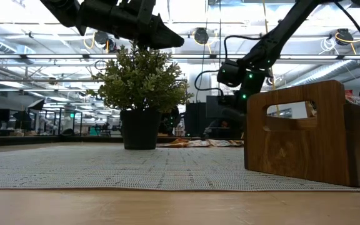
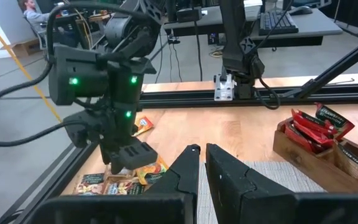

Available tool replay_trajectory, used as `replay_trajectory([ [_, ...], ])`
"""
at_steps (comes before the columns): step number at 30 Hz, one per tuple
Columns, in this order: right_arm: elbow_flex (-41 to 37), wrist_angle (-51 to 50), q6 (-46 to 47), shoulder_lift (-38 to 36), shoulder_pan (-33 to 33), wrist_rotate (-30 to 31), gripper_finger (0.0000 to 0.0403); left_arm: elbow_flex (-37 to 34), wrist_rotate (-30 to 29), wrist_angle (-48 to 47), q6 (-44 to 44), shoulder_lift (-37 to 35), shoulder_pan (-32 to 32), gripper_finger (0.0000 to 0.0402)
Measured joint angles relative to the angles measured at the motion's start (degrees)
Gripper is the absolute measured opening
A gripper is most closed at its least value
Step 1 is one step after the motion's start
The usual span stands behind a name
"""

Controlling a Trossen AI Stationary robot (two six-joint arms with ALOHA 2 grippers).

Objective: Pick & Place Tea
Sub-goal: Put the apple tea sachet into the brown organizer

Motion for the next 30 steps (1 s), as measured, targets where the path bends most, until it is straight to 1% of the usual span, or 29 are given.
replay_trajectory([
  [4,0.0,-0.46,0.74,1.22,0.1,-0.22,0.0141,0.0,0.0,0.07,0.0,0.0,0.0,0.0035],
  [12,0.07,-2.63,3.15,-0.36,1.37,-0.15,0.0141,0.0,0.02,0.11,0.0,0.0,0.02,0.0035],
  [18,0.0,-4.44,3.08,0.62,1.71,0.26,0.0141,0.0,0.02,0.11,0.02,0.0,0.02,0.0035],
  [20,-0.01,-6.07,3.12,0.91,1.71,1.78,0.0141,0.0,0.02,0.11,0.02,0.0,0.02,0.0035],
  [24,0.0,-9.28,3.02,0.87,1.79,7.05,0.0141,0.0,0.01,0.13,0.02,0.0,0.02,0.0035],
  [30,0.0,-14.96,2.72,0.89,1.8,10.64,0.0141,0.0,0.02,0.13,0.02,0.0,0.02,0.0035],
])
